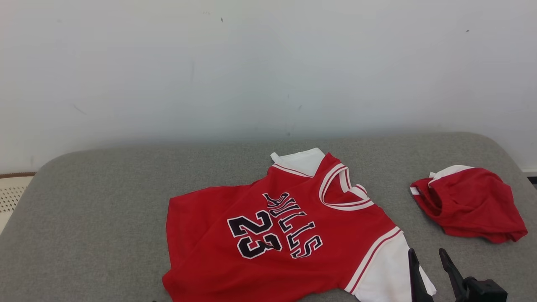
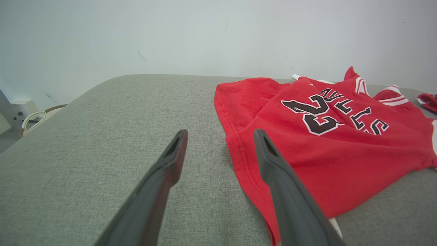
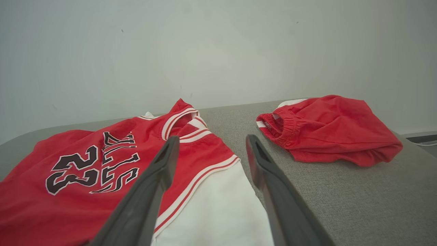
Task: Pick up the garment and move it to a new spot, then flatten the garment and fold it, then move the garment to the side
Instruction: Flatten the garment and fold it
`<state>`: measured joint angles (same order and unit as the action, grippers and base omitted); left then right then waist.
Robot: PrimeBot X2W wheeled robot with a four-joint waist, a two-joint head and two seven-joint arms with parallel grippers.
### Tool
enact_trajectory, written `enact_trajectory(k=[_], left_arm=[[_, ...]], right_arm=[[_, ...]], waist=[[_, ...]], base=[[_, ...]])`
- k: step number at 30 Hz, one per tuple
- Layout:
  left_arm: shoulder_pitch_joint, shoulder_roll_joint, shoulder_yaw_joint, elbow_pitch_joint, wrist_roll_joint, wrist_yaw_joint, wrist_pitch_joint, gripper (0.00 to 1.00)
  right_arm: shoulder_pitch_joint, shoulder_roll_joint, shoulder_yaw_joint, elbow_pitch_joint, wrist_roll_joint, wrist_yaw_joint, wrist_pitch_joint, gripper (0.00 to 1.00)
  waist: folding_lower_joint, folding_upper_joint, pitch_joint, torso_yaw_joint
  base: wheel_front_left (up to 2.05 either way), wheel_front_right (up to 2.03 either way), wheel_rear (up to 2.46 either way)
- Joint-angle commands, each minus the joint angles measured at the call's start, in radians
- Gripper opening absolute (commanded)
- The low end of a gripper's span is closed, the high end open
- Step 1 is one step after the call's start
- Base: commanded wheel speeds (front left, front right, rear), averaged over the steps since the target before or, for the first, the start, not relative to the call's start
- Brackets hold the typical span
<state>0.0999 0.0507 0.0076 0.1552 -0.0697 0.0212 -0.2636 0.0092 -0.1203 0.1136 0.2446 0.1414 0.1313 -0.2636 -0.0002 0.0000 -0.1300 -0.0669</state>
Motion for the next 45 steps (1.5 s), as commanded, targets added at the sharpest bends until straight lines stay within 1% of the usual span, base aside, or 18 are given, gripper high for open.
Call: enact_trajectory(k=[1, 5, 11, 15, 21, 27, 30, 34, 38, 43, 45], left_arm=[[0.013, 0.000, 0.000, -0.004, 0.002, 0.006, -0.001, 1.00], [0.022, 0.000, -0.005, -0.013, 0.007, 0.015, -0.001, 1.00], [0.018, 0.000, -0.006, -0.016, 0.007, 0.015, -0.001, 1.00], [0.016, 0.000, -0.003, -0.008, -0.005, 0.009, -0.001, 1.00], [0.015, 0.000, -0.025, 0.012, -0.046, -0.008, -0.001, 1.00], [-0.008, 0.000, -0.067, 0.058, -0.096, -0.045, -0.001, 1.00], [-0.015, 0.000, -0.094, 0.089, -0.116, -0.055, -0.001, 1.00], [-0.023, 0.001, -0.128, 0.137, -0.149, -0.050, -0.001, 1.00], [-0.045, 0.001, -0.151, 0.183, -0.175, -0.061, -0.001, 1.00], [-0.055, 0.000, -0.165, 0.224, -0.193, -0.062, -0.001, 1.00], [-0.059, 0.000, -0.172, 0.242, -0.205, -0.072, -0.001, 1.00]], right_arm=[[0.004, 0.000, 0.003, -0.004, -0.013, -0.001, -0.001, 1.00], [0.008, 0.005, 0.010, -0.007, -0.013, -0.001, -0.001, 1.00], [0.011, 0.008, 0.014, -0.002, -0.012, -0.001, -0.001, 1.00], [0.011, 0.007, 0.013, 0.005, -0.005, -0.001, -0.001, 1.00], [0.009, 0.003, 0.000, 0.033, 0.003, -0.001, -0.001, 1.00], [-0.007, -0.004, -0.010, 0.061, -0.003, -0.001, -0.001, 1.00], [-0.016, -0.005, -0.019, 0.078, -0.014, -0.001, -0.001, 1.00], [-0.019, -0.006, -0.035, 0.101, -0.014, -0.001, -0.001, 1.00], [-0.028, -0.011, -0.045, 0.116, -0.011, -0.001, -0.001, 1.00], [-0.039, -0.015, -0.045, 0.122, -0.004, -0.001, -0.001, 1.00], [-0.042, -0.016, -0.045, 0.121, -0.002, -0.001, -0.001, 1.00]], waist=[[0.0002, 0.0000, -0.003, -0.001], [0.0002, 0.0000, -0.004, -0.003], [0.0002, 0.0000, 0.004, -0.004], [0.0002, 0.0000, 0.010, -0.005], [0.0002, 0.0000, 0.022, -0.007], [0.0002, 0.0000, 0.053, -0.012], [0.0002, 0.0000, 0.068, -0.021], [0.0002, 0.0000, 0.086, -0.035], [0.0002, 0.0000, 0.107, -0.044], [0.0002, 0.0000, 0.123, -0.055], [0.0002, 0.0000, 0.129, -0.062]], base=[[0.00, 0.00, 0.00], [0.00, 0.00, 0.00], [0.00, 0.00, 0.00], [0.00, 0.00, 0.00], [0.00, 0.00, 0.00], [0.00, 0.00, 0.00], [0.00, 0.00, 0.00], [0.00, 0.00, 0.00], [0.00, 0.00, 0.00], [0.00, 0.00, 0.00], [0.00, 0.00, 0.00]])
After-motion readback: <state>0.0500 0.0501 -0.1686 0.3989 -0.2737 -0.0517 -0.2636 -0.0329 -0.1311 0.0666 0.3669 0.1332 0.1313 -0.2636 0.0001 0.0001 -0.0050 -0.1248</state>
